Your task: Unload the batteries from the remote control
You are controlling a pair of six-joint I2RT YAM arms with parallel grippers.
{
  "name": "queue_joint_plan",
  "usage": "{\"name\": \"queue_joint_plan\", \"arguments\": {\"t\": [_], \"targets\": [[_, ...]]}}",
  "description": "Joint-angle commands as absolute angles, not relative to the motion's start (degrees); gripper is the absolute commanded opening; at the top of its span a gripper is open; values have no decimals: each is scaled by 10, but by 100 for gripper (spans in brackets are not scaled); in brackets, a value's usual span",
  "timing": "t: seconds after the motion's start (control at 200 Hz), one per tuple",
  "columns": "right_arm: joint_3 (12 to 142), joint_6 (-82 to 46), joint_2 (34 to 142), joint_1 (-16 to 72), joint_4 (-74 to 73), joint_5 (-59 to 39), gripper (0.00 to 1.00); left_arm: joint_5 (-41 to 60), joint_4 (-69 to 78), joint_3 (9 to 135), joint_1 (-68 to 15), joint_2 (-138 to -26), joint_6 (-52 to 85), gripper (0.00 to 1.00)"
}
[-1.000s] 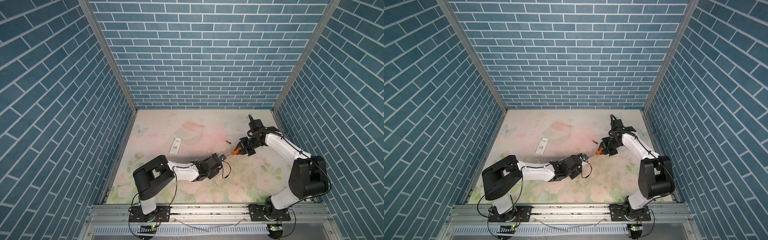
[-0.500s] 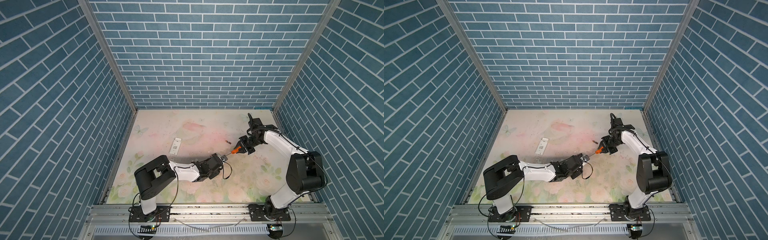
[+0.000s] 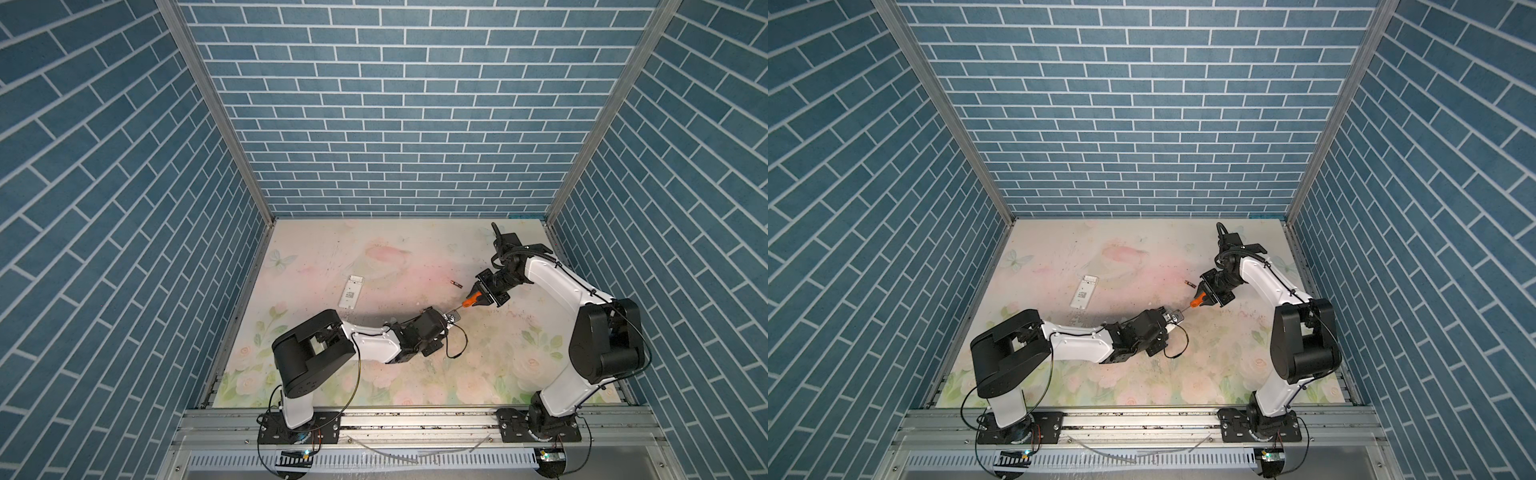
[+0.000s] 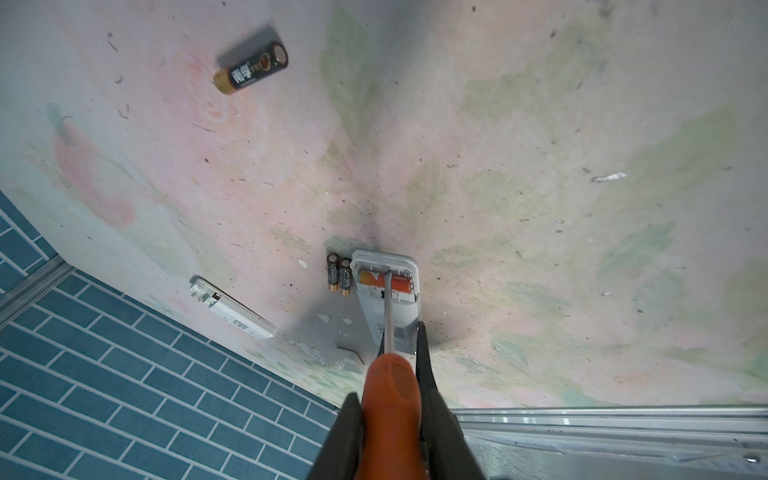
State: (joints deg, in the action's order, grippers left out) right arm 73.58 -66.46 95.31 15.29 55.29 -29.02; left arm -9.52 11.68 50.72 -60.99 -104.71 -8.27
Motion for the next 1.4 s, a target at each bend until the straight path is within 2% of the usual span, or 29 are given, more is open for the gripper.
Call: {"name": "queue_joint_plan", "arguments": {"t": [0.0, 0.15, 0.44, 0.61, 0.76, 0.88, 1.075, 1.395], "targets": [[718, -652, 923, 162, 661, -231, 0, -10, 7, 476, -596, -1087, -64, 31], [709, -669, 886, 162, 669, -222, 0, 5, -22, 483, -593, -1076, -66, 39], [686, -683, 855, 162, 631, -223, 0, 13, -46, 450, -578, -1011, -22, 44], [725, -598, 844, 162, 615, -172, 0, 15, -99, 459, -562, -962, 22, 48], [730, -524, 853, 157, 522, -214, 0, 30, -175, 483, -540, -928, 82, 46], [774, -417, 884, 163, 518, -228, 0, 49, -220, 489, -529, -885, 138, 45], [781, -317, 875, 192, 495, -226, 0, 44, -244, 483, -526, -847, 201, 46], [757, -259, 891, 217, 495, -223, 0, 58, -198, 461, -526, -853, 271, 41]]}}
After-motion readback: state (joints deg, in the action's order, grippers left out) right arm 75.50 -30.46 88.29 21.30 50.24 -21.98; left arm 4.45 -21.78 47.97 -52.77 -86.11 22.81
